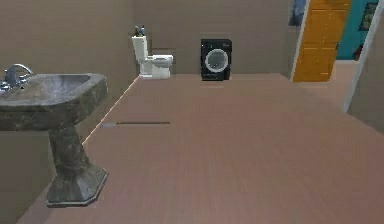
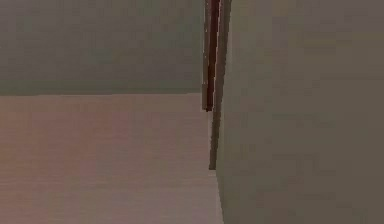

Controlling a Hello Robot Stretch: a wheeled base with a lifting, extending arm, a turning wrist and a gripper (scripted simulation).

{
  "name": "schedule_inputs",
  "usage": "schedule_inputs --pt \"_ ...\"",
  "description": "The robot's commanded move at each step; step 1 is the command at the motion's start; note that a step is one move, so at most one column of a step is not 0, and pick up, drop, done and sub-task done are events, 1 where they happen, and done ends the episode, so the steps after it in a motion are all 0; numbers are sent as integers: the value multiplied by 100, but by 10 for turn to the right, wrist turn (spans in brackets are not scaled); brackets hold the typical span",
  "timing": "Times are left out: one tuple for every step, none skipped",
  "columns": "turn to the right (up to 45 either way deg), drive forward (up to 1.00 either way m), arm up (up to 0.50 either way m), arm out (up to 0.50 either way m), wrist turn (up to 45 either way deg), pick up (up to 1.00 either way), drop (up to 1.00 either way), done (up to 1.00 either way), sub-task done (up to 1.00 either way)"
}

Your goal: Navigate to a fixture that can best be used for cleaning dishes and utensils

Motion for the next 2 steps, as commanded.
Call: schedule_inputs --pt "30 0 0 0 0 0 0 0 0" --pt "0 25 0 0 0 0 0 0 0"
